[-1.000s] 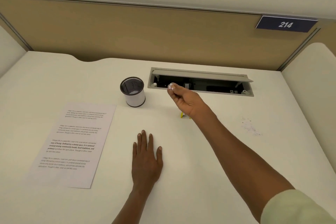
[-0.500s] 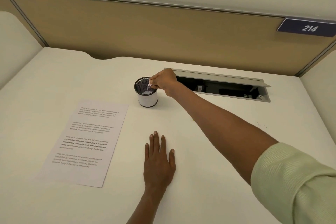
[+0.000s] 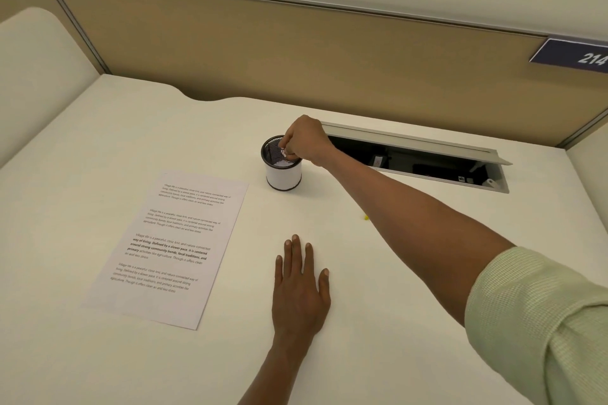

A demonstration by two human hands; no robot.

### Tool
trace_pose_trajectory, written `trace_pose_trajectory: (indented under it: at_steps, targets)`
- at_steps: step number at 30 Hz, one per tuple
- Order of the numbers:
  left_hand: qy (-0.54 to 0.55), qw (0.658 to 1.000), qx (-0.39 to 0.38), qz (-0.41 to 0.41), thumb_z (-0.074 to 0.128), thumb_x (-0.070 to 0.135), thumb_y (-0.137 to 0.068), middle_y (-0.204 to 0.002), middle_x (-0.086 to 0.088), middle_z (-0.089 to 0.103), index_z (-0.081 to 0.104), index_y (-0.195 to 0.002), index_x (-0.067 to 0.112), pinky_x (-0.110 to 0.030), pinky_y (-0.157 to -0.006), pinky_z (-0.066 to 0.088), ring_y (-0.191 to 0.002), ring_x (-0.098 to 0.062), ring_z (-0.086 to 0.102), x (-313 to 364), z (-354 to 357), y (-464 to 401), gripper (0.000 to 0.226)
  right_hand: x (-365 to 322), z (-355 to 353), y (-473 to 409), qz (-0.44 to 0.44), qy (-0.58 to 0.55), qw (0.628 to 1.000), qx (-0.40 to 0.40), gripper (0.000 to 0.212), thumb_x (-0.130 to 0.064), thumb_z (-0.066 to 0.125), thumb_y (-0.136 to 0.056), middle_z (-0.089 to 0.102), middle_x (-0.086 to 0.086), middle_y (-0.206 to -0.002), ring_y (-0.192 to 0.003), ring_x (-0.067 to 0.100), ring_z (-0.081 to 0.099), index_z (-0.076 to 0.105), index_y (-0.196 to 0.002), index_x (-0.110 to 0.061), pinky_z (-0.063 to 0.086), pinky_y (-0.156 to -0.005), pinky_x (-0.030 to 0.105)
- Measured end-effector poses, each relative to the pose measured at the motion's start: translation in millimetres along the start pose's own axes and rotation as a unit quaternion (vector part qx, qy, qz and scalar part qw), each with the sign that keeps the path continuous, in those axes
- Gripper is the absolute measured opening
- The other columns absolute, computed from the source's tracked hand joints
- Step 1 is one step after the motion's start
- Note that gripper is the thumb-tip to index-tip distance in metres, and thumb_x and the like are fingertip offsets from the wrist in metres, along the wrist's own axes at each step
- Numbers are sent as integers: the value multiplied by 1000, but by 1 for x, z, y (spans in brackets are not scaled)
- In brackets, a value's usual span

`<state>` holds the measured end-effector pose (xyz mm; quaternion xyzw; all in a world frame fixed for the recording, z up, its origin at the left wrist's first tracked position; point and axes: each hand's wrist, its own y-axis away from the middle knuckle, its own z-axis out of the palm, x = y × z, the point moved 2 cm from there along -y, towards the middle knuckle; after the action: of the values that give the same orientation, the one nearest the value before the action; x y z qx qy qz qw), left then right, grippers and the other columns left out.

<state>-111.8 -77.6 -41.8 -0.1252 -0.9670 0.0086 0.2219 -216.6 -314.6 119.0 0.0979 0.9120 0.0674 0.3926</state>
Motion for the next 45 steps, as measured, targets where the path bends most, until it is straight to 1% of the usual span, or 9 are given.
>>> trace_pose_trajectory:
  at_steps: [7,13,17,23,29,34,37,41,45]
  targets:
    - [-13,1000,9,7,33,45,-104,-168,-8,15,33,-156,14,-38,-125,7,-156,-21,8,1,2,-1,61,-4,7,4,-100,139,984,54,19,7,63,-73,72,8,-81,-73,22,65,75,-77,-6,41,-57,21]
    - [-18,1000,4,5,35,44,-104,-168,-9,15,33,-156,13,-38,-125,9,-156,-22,8,1,3,-1,61,-6,10,1,-112,222,968,-11,22,1,49,-80,65,13,-90,-76,31,62,69,-86,-2,33,-44,23]
    - [-20,1000,-1,6,35,44,-103,-167,-9,16,34,-156,13,-39,-124,9,-156,-23,10,0,3,-1,61,-4,13,0,-155,227,961,-7,31,9,52,-73,69,11,-94,-85,29,66,75,-84,-8,53,-62,29]
    - [-21,1000,1,8,34,44,-104,-167,-10,16,33,-156,13,-39,-125,10,-156,-23,10,0,4,-1,61,-5,14,4,-199,257,946,-7,32,11,49,-64,71,13,-85,-82,32,65,73,-78,-4,52,-65,35]
    - [-25,1000,-1,7,31,46,-103,-167,-9,16,32,-156,13,-39,-125,10,-156,-22,9,-1,4,-1,62,-1,12,14,-200,220,953,61,27,4,46,-75,70,9,-87,-85,31,60,69,-81,-8,41,-58,30]
    - [-17,1000,-4,9,29,47,-103,-168,-9,15,32,-156,13,-40,-126,12,-156,-22,8,-3,3,-1,63,15,0,50,-192,9,970,148,33,3,48,-80,73,12,-100,-94,27,65,74,-100,-4,51,-85,35]
    - [-12,1000,-6,9,27,47,-102,-168,-9,15,33,-156,12,-42,-126,16,-156,-22,9,-4,2,-1,65,45,-9,81,-171,-59,949,258,27,1,52,-85,74,12,-96,-89,25,67,74,-100,-1,52,-84,36]
    - [-7,1000,-2,11,29,47,-101,-167,-10,18,36,-154,10,-44,-125,18,-156,-23,12,-3,1,-1,65,113,-22,126,-96,-36,927,360,25,-3,53,-91,72,9,-103,-98,21,64,71,-108,-4,50,-89,29]
    - [-8,1000,-5,10,25,49,-100,-167,-10,17,37,-154,10,-44,-125,17,-156,-24,13,-4,0,0,67,190,-33,162,20,15,918,396,27,-2,51,-91,70,9,-109,-105,27,62,68,-111,-4,46,-91,30]
